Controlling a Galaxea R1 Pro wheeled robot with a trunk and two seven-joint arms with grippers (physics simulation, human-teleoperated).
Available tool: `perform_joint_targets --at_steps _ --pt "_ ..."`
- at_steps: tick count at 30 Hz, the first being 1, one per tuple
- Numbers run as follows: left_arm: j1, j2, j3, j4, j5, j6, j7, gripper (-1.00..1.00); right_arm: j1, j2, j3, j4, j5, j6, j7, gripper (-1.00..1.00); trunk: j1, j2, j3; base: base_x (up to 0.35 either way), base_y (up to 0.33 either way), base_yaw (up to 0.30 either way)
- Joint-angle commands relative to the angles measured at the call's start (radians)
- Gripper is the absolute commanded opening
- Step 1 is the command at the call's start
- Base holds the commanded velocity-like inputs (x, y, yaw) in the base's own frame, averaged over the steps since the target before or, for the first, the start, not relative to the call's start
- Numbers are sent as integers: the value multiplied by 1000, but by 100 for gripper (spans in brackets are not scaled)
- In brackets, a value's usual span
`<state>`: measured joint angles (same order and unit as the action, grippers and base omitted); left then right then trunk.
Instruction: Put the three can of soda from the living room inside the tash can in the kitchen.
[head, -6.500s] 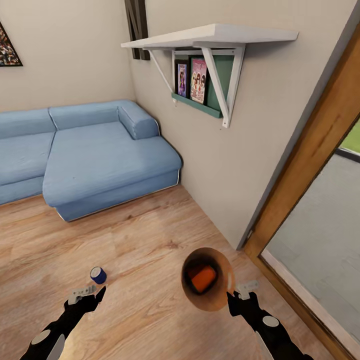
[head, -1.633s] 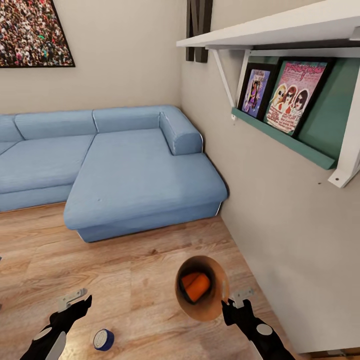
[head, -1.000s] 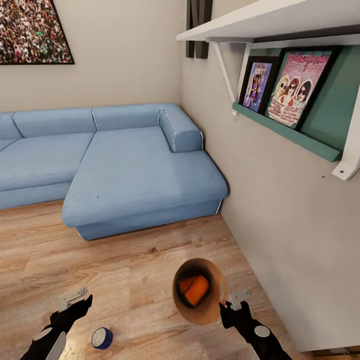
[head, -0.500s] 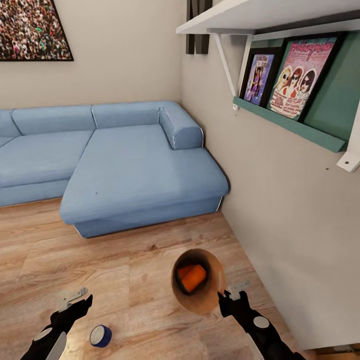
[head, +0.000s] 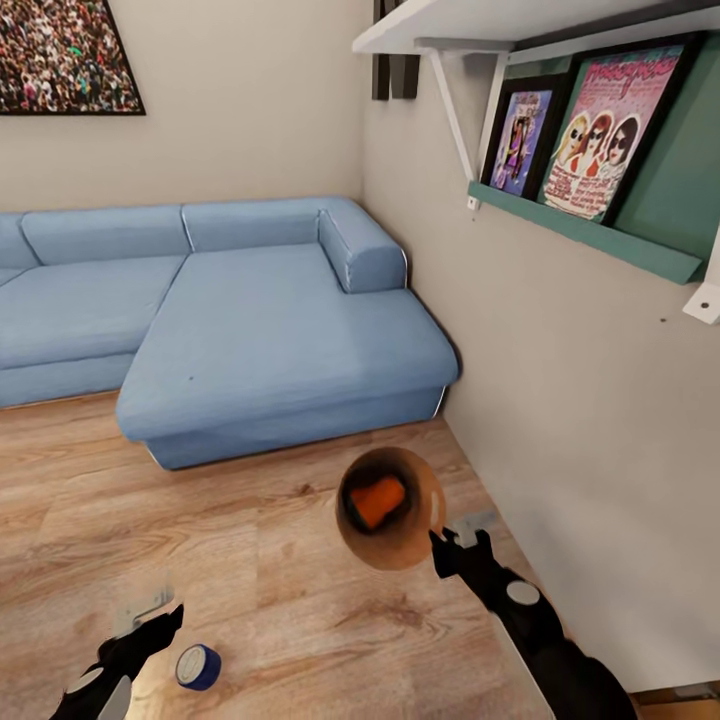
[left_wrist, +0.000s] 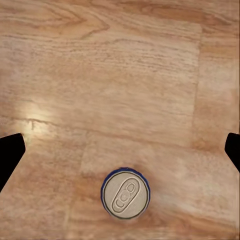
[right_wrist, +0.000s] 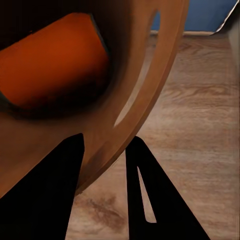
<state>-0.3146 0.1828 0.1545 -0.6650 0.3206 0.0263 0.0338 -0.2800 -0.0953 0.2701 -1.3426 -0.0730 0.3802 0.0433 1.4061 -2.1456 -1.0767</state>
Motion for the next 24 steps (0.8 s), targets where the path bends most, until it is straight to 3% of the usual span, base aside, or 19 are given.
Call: perform_joint_targets --at_steps 1,15,24 --pt "-1 -1 0 18 1 -3 0 100 -3 0 0 -8 -5 14 2 -100 4 -7 -3 0 0 0" --pt "-1 -6 -2 42 0 -24 -3 100 -8 1 1 -48 -5 41 2 -100 58 -105 -47 0 0 0" --pt "-2 -25 -8 41 -3 -23 -4 100 -8 3 6 -49 -3 42 3 -100 92 -168 -75 0 0 0"
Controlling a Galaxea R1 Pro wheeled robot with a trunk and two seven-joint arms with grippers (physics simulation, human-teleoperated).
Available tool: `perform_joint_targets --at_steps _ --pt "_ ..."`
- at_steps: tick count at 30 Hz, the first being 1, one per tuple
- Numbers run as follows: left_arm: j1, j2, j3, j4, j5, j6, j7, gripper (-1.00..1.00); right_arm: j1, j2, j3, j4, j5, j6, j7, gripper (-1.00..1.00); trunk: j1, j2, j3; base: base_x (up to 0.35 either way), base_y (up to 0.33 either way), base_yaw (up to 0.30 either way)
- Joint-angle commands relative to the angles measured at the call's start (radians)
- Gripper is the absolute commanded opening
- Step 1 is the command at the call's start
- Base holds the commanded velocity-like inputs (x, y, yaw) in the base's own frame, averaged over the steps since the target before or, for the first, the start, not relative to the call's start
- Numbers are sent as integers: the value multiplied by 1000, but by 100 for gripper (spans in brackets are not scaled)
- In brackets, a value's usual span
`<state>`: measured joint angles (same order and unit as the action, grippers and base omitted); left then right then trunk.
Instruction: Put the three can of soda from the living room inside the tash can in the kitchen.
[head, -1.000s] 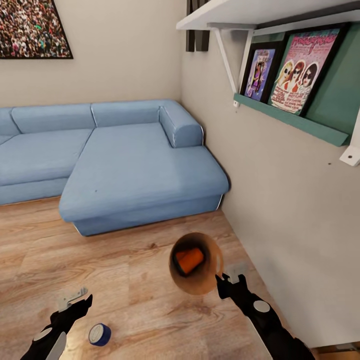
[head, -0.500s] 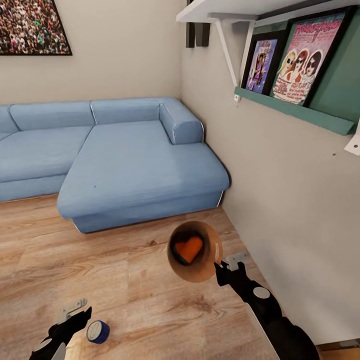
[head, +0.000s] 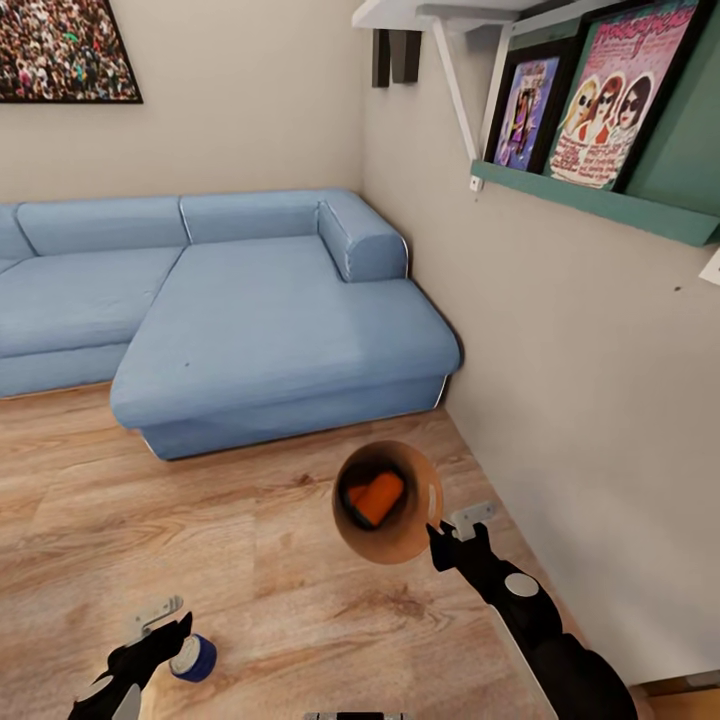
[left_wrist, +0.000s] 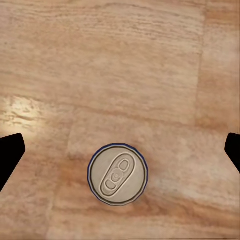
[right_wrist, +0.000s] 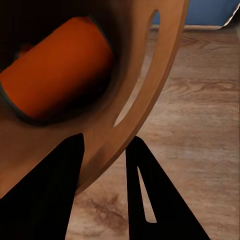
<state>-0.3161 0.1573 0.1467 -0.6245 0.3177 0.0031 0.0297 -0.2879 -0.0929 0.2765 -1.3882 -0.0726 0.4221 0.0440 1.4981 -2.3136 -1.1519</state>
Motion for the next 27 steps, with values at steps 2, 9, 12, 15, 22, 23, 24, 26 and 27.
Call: perform_joint_targets --at_steps 2,9,12,15,22,23,24,26,27 --pt "0 0 -6 1 0 0 0 100 -1 0 1 -3 -3 0 2 -100 8 -14 -6 0 0 0" --pt "0 1 -13 8 0 -1 1 100 -1 0 3 -2 -3 0 2 -100 34 -63 -28 0 0 0" --pt "0 0 -13 9 0 -1 1 100 -1 0 5 -2 -3 0 2 -100 46 -84 -38 0 0 0" --pt "0 -1 -13 9 0 -2 1 100 -1 1 6 -2 -3 0 2 -100 57 -105 -47 0 0 0" --pt "0 -1 -13 8 0 -2 1 100 -1 1 7 -2 -1 0 2 -100 84 -154 -69 0 0 0" --pt "0 -1 -13 8 0 -2 1 100 -1 1 7 -2 -1 0 2 -100 88 -161 -72 0 0 0" --pt "0 -1 -12 8 0 -2 1 100 -1 1 7 -2 -1 0 2 -100 92 -168 -75 0 0 0" --pt "0 -1 -13 8 0 -2 1 100 -1 1 7 -2 -1 0 2 -100 100 -182 -81 0 0 0" --pt "0 -1 -13 8 0 -2 1 100 -1 1 7 -2 -1 0 2 -100 102 -187 -85 0 0 0"
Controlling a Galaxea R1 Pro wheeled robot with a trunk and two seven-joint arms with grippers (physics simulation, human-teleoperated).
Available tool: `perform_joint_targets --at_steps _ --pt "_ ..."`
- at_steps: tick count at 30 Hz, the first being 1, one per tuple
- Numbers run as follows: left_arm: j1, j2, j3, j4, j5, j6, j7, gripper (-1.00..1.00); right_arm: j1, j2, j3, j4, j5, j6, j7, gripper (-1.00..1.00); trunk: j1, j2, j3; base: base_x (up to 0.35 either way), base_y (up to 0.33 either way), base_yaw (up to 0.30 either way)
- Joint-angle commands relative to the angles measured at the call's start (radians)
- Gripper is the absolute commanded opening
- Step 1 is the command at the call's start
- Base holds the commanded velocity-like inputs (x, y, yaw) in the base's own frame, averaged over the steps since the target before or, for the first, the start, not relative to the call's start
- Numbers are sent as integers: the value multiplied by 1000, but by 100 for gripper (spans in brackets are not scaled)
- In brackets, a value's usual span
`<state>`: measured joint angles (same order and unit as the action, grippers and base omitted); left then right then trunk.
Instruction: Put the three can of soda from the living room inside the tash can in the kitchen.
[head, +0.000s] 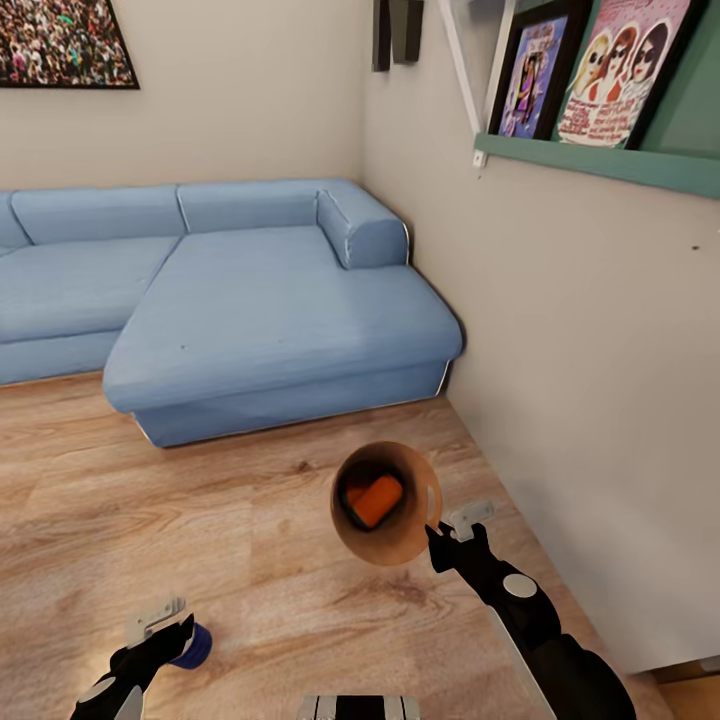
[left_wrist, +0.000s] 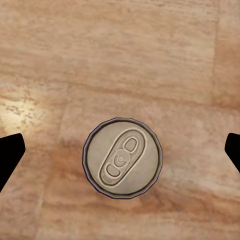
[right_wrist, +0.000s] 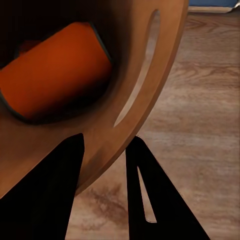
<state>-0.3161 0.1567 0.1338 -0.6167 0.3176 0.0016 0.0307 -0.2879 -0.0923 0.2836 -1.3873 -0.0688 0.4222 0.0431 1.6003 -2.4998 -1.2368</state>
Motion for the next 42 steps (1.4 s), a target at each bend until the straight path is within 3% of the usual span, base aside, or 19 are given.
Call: perform_joint_targets --at_steps 1,7,32,42 --pt "0 0 0 0 0 0 0 100 0 0 0 -2 -5 0 3 -100 0 0 -4 0 0 0" --pt "0 0 0 0 0 0 0 100 0 -1 0 -2 -5 -2 2 -100 3 -2 -27 0 0 0" --pt "0 0 0 -6 0 -2 0 100 0 0 4 0 -4 -2 1 -100 3 -2 -27 67 0 0" --pt "0 0 0 -4 1 -2 0 100 0 0 5 2 -5 -2 1 -100 8 -4 -66 1 0 0"
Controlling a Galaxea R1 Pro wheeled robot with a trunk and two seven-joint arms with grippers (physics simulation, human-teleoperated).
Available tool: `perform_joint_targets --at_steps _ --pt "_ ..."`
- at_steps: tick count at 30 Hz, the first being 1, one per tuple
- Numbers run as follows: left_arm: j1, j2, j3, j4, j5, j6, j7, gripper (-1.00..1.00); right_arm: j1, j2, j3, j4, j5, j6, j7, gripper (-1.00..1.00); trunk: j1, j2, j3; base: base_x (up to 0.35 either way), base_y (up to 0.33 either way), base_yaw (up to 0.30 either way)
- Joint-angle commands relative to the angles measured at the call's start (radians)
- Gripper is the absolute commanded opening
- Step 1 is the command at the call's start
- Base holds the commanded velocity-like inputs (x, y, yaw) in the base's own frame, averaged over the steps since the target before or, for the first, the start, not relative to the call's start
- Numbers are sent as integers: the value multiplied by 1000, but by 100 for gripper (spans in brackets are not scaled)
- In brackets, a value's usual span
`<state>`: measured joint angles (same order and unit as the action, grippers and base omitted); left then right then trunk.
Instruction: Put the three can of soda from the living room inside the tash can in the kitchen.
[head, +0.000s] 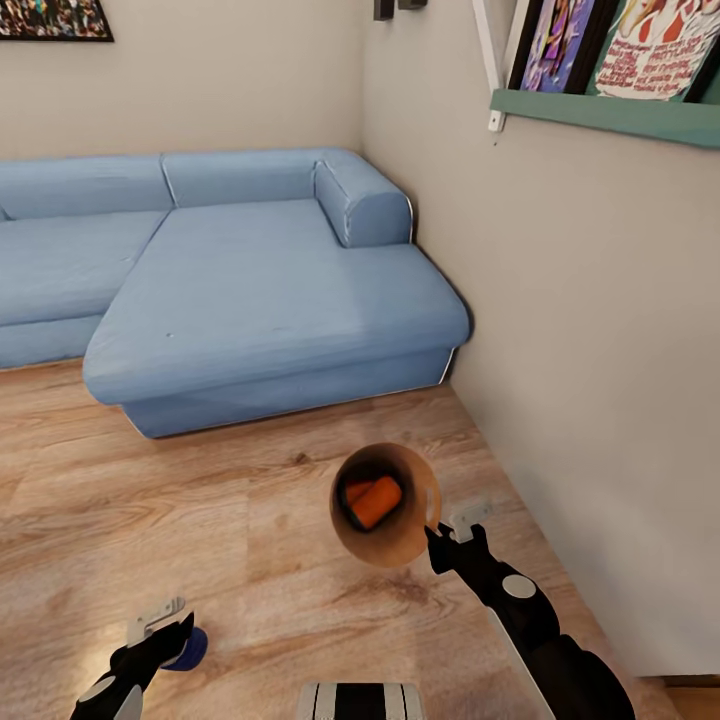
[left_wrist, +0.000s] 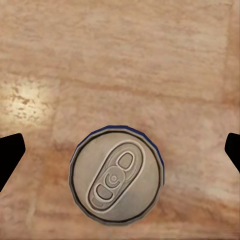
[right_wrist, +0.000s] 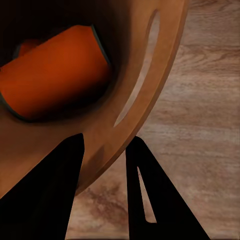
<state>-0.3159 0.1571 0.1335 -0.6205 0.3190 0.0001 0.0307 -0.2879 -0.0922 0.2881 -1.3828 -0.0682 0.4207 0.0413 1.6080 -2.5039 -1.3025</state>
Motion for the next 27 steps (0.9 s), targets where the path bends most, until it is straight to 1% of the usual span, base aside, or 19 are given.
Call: perform_joint_targets --at_steps 1,11,17,27 --pt "0 0 0 0 0 0 0 100 0 0 1 -3 -5 0 2 -100 0 0 0 0 0 0" --pt "0 -1 0 2 0 0 0 100 0 0 2 -2 -5 -2 2 -100 0 0 0 0 0 0" --pt "0 0 0 1 0 0 0 100 0 0 2 -2 -5 -5 2 -100 3 -2 -23 0 0 0" --pt "0 0 0 1 0 0 0 100 0 0 2 -2 -5 -9 2 -100 3 -2 -23 0 0 0"
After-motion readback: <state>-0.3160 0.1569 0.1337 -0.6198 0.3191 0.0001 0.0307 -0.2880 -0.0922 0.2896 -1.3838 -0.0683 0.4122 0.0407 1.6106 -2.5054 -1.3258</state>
